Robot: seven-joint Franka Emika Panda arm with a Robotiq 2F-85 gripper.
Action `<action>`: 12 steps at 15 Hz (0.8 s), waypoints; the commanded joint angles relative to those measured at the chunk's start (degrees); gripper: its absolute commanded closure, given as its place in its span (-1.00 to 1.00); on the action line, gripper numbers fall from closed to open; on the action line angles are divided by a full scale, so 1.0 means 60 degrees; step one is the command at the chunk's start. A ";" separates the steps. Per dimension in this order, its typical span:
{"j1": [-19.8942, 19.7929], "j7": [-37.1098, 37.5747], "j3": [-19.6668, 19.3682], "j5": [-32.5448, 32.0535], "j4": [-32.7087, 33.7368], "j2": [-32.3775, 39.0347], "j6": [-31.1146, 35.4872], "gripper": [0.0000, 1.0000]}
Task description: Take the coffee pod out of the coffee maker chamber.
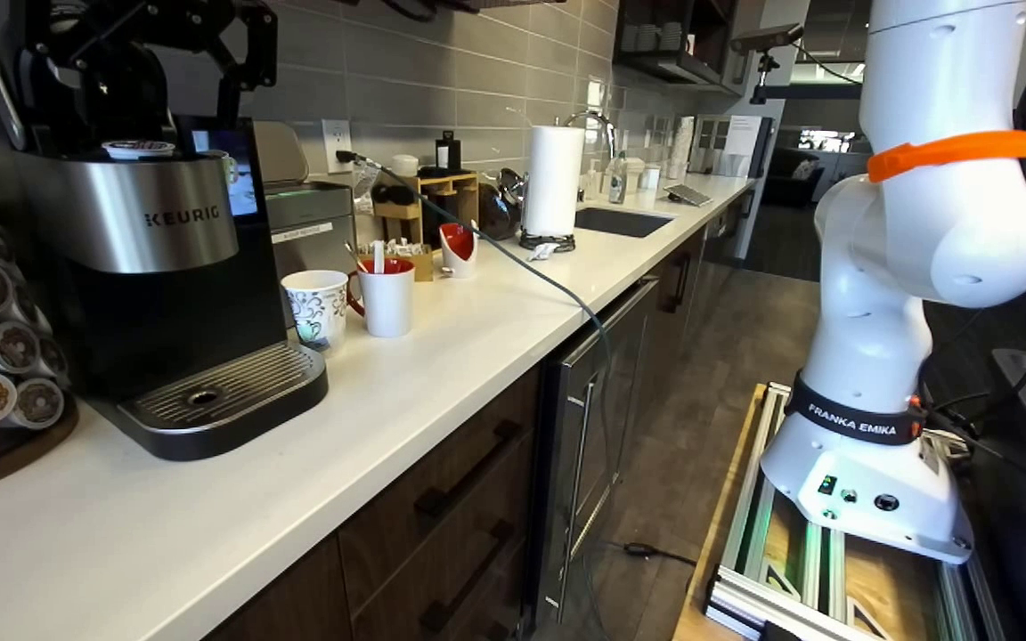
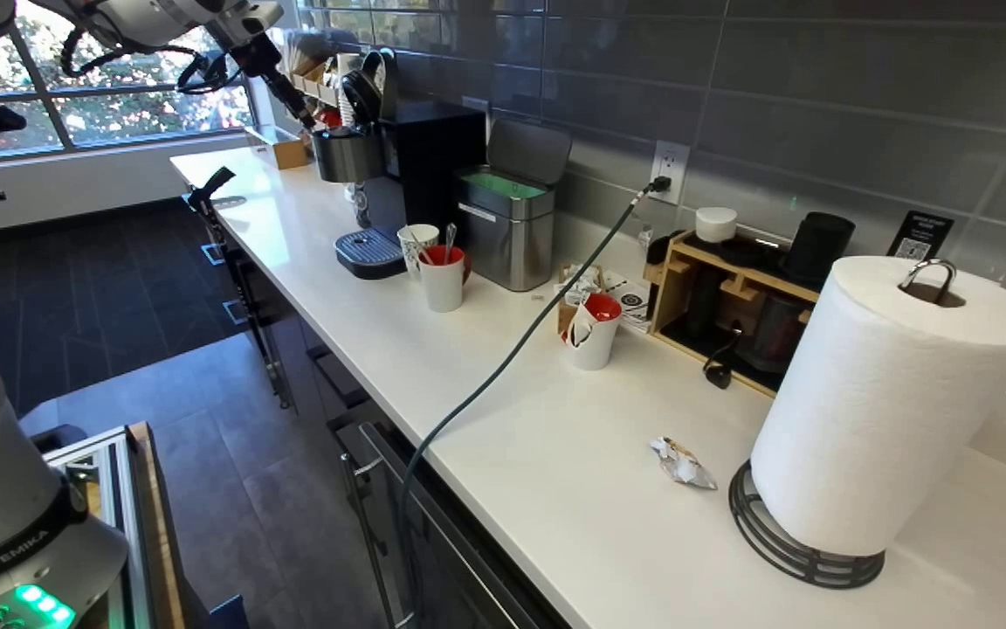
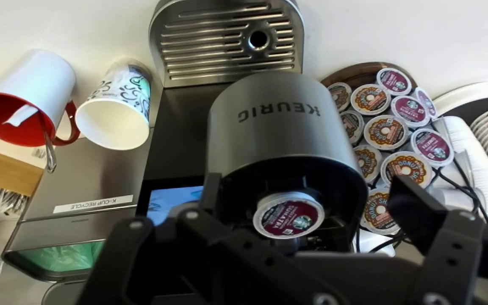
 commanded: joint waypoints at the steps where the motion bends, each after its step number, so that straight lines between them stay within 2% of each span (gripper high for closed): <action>1: 0.0272 -0.0559 -0.0221 -0.0276 0.0360 0.0405 0.0108 -1.00; 12: 0.0417 -0.0867 -0.0819 0.0113 0.1309 0.1354 0.0264 -0.99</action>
